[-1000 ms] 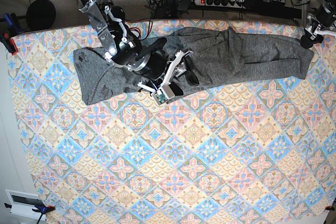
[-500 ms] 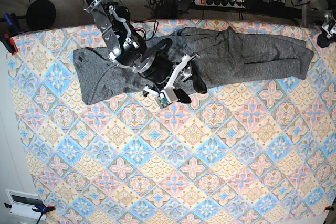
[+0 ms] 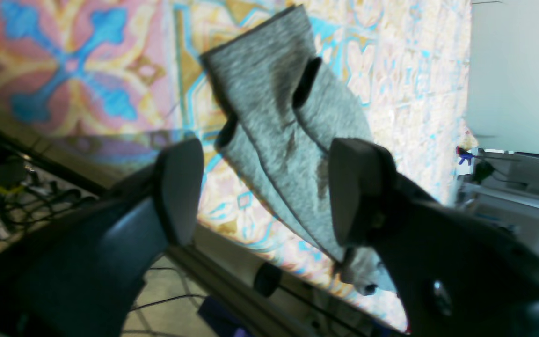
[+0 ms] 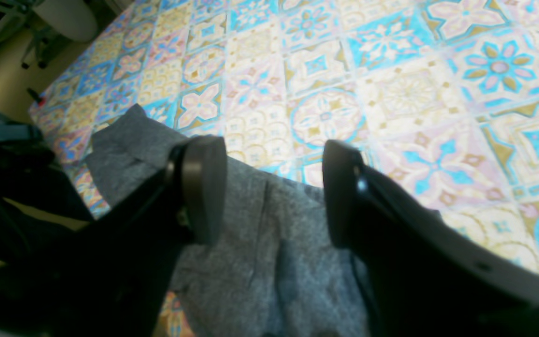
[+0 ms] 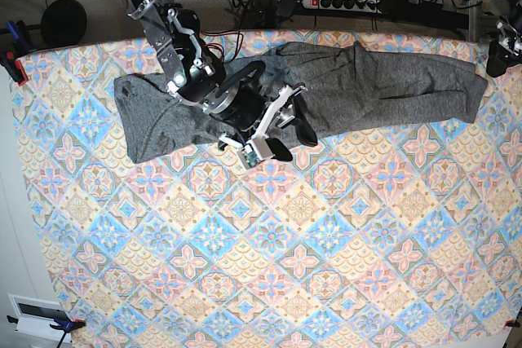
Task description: Layout the t-shirt on the table in an organized manner, then fold the t-shirt properly
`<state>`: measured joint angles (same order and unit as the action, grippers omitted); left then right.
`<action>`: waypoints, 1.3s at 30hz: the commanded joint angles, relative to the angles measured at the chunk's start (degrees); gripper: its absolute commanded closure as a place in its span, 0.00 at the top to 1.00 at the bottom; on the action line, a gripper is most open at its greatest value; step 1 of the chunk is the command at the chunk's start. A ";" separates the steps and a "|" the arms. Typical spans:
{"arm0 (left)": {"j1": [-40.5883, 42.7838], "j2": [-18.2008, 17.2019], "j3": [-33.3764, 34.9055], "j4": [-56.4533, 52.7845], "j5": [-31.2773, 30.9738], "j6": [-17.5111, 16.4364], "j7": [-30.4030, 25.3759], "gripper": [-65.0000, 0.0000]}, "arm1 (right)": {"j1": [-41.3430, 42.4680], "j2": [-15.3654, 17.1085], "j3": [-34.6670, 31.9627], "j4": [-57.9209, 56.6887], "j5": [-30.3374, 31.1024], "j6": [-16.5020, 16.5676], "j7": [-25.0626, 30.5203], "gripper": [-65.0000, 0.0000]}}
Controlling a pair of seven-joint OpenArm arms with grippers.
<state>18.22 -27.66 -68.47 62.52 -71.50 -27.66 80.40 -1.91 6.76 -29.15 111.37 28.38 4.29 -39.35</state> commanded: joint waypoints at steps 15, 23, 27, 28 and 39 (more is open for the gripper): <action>-7.36 1.68 6.71 0.64 10.63 0.01 -0.40 0.63 | 0.64 -0.30 0.00 1.02 0.41 0.41 1.51 0.49; -7.45 2.65 10.66 0.64 11.33 0.01 -2.91 0.63 | 0.64 -0.30 -0.08 1.20 0.59 0.41 1.51 0.49; -7.36 3.70 10.66 0.64 11.15 0.01 -4.22 0.63 | 0.64 -0.30 -0.08 1.11 0.59 0.41 1.33 0.49; -7.45 3.79 10.66 0.64 10.98 0.01 -4.22 0.63 | 0.64 -0.30 -0.08 1.11 0.67 0.41 1.24 0.49; -7.71 6.43 10.40 0.64 10.89 0.01 -4.14 0.63 | 0.37 -0.39 -0.08 1.11 0.76 0.41 1.24 0.49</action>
<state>10.33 -21.12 -58.43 63.09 -62.96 -28.14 73.73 -2.13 6.63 -29.26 111.37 28.58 4.27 -39.44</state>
